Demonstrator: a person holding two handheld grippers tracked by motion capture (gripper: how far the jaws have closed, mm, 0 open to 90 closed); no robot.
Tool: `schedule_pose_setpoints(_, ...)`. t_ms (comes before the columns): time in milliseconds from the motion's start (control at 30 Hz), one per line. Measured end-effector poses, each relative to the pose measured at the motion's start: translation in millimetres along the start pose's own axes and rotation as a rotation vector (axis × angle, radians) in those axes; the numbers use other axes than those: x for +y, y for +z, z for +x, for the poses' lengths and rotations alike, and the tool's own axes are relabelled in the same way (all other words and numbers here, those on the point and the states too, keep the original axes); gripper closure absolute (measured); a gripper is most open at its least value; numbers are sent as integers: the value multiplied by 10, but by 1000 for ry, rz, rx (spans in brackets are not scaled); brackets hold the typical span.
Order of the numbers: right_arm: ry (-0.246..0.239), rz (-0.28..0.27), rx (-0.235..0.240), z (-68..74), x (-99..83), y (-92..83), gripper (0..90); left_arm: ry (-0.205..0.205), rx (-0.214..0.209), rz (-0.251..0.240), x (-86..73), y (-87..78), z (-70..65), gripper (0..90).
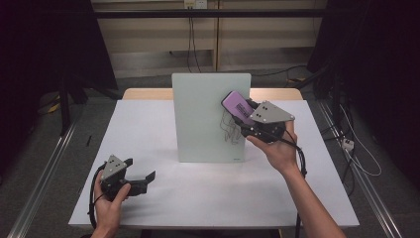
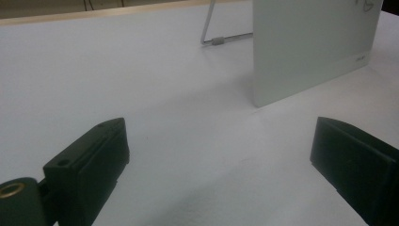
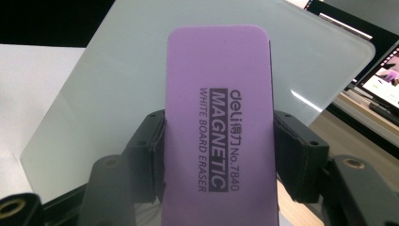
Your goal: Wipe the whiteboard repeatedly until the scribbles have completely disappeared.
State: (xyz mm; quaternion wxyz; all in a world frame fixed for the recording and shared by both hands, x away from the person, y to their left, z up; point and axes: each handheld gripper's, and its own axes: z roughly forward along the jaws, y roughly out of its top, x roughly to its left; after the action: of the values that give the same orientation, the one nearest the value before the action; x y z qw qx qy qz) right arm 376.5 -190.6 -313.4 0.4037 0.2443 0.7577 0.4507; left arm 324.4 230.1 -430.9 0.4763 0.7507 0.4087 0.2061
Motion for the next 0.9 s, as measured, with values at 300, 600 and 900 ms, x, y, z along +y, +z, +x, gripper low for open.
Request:
schedule_pose_setpoints(300, -1, 5, -12, -54, 25, 60, 418, 0, 0, 1, 3, 3, 3, 49)
schedule_pose_setpoints(600, -6, 14, -20, -47, 9, 137, 418, 0, -1, -1, 4, -1, 8, 49)
schedule_pose_setpoints(900, -14, 15, -28, -38, -2, 152, 418, 2, -2, -2, 4, -6, 4, 49)
